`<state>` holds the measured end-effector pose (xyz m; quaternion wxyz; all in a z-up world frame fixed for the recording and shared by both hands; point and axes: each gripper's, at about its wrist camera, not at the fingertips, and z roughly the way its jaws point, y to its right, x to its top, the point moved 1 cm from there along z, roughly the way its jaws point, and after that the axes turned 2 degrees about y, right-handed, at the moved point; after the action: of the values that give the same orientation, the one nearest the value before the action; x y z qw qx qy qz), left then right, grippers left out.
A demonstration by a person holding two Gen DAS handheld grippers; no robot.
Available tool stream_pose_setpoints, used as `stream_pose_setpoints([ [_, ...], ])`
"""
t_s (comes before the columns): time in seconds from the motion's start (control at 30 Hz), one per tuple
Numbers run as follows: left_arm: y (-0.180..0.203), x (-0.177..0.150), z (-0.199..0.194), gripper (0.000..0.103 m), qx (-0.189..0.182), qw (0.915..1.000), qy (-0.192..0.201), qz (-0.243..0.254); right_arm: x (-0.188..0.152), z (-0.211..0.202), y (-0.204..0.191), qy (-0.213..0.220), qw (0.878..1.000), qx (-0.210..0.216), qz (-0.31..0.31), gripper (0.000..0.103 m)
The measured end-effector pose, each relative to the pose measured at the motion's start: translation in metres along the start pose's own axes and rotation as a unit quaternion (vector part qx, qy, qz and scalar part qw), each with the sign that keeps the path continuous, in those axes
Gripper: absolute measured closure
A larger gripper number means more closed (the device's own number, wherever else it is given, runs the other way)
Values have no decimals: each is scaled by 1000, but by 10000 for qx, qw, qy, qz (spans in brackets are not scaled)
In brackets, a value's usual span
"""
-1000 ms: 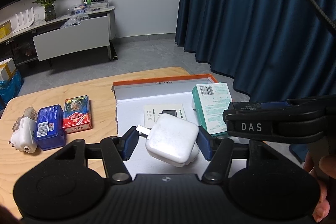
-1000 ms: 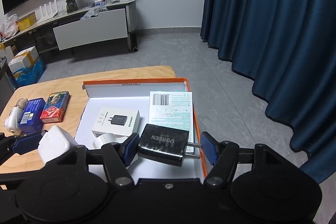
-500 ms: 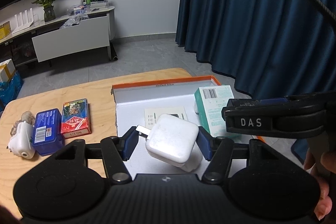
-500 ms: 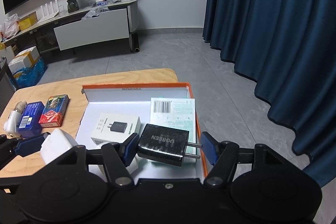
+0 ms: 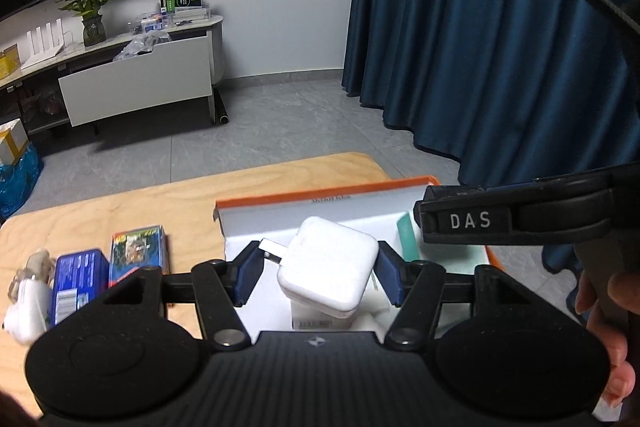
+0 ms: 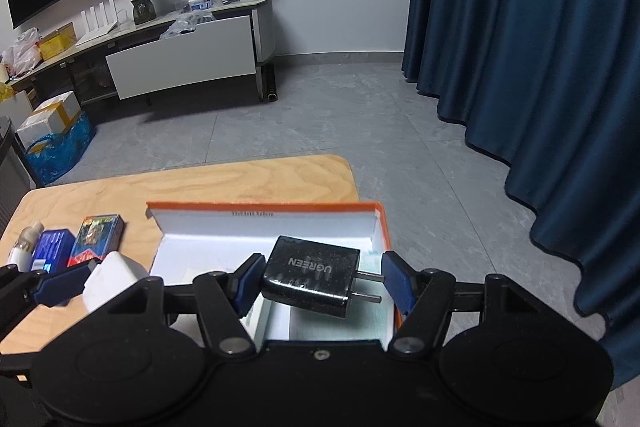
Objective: Organize rigid objects
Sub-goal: 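Lower and release the cube charger with the left gripper while the right releases the black charger, then withdraw both grippers from the white box toward the remaining table items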
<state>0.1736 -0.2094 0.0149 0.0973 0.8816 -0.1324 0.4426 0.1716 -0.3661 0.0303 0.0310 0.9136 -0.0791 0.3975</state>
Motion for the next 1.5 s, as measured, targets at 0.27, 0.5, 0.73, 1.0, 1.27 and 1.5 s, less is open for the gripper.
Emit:
stream_pose_setpoints([
  [0.27,-14,14,23,42,-9,9999,-38,-159,21,28,-2,-64,9999,111,16,26],
  [0.5,-18,19,38,42,-101,9997,-103,-203,30,47,0,-138,9998,131,101,26],
  [0.73,-16,16,50,41,-278,9991,-177,-270,33,57,4,-143,9996,151,192,25],
  [1.0,-15,19,40,31,-340,9988,-123,-333,33,41,7,45,9998,36,216,25],
  [1.27,-21,17,12,22,4,9996,-66,-271,22,16,-1,180,9996,-39,227,25],
  [1.5,-43,9,-11,16,370,9986,-83,-381,7,-4,-19,230,9995,52,210,24],
])
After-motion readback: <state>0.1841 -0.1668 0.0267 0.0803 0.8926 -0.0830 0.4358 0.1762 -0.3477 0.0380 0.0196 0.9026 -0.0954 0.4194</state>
